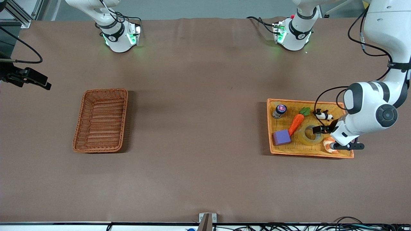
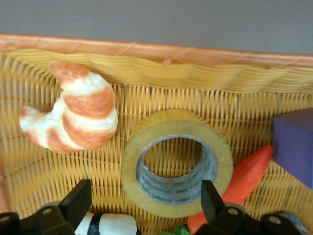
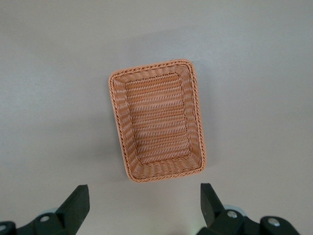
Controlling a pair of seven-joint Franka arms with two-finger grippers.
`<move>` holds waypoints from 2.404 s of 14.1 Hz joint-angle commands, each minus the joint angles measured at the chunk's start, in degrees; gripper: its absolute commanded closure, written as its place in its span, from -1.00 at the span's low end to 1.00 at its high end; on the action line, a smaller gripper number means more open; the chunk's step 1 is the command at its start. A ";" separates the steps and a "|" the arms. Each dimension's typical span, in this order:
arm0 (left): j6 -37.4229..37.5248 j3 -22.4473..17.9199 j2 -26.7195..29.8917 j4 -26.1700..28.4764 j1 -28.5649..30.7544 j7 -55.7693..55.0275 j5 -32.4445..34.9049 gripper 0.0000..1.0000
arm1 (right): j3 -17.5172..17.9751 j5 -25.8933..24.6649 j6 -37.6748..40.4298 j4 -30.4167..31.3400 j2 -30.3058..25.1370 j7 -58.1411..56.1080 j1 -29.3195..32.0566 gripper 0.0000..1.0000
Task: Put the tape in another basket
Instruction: 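Lower the left gripper over the tape roll and close on it, then lift the tape roll and carry it to the table middle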
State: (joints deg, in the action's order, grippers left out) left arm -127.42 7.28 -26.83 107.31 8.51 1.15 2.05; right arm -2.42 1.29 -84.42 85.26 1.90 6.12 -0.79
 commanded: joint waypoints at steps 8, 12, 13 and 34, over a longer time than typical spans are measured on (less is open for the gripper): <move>-3.45 0.19 -3.31 1.86 1.33 0.70 4.35 0.29 | 0.49 1.09 0.13 0.96 -0.84 -0.50 0.79 -1.00; -2.92 0.54 -1.56 1.50 1.34 0.43 7.88 0.96 | 0.49 1.09 0.57 0.96 -0.84 -0.59 0.79 -1.00; -2.40 0.72 0.01 1.50 1.16 0.43 7.97 0.98 | 0.49 1.09 0.57 0.96 -0.84 -0.59 0.79 -1.00; 6.22 19.35 -15.32 -24.74 -29.75 -47.45 12.36 0.94 | 0.49 1.09 0.57 0.96 -0.84 -0.59 0.79 -1.00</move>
State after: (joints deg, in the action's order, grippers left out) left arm -122.31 26.91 -36.78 90.17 -18.25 -42.53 12.87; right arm -2.38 1.29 -83.90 85.29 1.90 6.12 -0.79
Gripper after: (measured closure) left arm 0.789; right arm 0.000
